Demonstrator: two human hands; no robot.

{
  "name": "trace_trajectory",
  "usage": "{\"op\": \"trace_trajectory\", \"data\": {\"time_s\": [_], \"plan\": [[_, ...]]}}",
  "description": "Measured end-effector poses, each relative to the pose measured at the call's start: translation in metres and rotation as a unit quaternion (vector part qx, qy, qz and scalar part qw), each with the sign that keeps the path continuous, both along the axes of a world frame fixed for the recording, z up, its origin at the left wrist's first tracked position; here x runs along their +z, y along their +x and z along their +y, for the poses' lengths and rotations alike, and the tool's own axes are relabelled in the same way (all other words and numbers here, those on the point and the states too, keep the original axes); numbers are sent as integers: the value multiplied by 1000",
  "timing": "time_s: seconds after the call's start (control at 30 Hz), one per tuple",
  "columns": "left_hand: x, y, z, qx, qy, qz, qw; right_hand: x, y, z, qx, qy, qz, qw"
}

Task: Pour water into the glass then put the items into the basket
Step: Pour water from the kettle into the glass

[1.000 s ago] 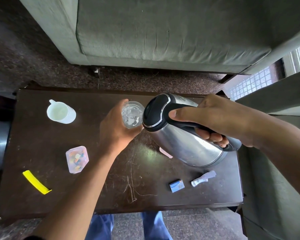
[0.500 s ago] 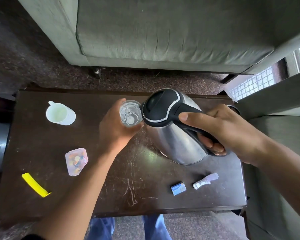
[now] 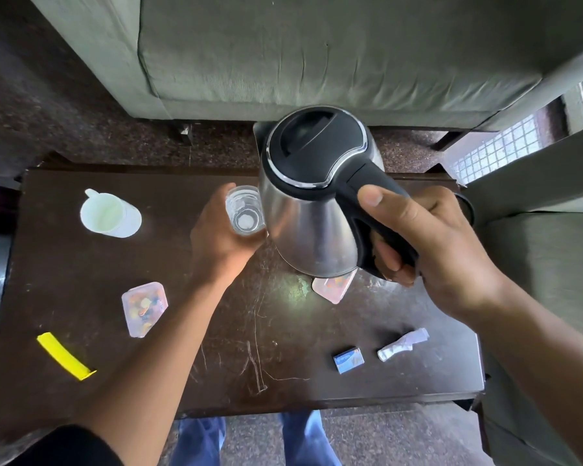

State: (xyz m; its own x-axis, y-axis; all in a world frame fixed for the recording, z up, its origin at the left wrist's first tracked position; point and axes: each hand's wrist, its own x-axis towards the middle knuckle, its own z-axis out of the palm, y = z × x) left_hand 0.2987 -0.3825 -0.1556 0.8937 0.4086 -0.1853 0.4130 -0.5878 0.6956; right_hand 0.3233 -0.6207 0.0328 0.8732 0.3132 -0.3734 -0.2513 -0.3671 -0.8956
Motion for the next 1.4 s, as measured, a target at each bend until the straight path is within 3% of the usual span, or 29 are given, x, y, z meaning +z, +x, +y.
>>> {"op": "trace_trajectory", "data": {"time_s": [0.4, 0.83, 1.03, 1.17, 1.4], "plan": [[-23, 4, -5, 34, 34, -42, 998, -16, 1, -1, -53, 57, -30, 997], [-13, -2, -1, -14, -1, -39, 999, 0, 2, 11, -46, 57, -24, 997], [38, -14, 27, -7, -60, -116, 991, 31, 8, 46, -5, 70, -38, 997], [96, -32, 65, 7, -196, -167, 966, 54, 11, 85, 22, 89, -47, 995], [180, -73, 158, -52, -169, -215, 960, 85, 4, 185, 83, 117, -69, 987]]}}
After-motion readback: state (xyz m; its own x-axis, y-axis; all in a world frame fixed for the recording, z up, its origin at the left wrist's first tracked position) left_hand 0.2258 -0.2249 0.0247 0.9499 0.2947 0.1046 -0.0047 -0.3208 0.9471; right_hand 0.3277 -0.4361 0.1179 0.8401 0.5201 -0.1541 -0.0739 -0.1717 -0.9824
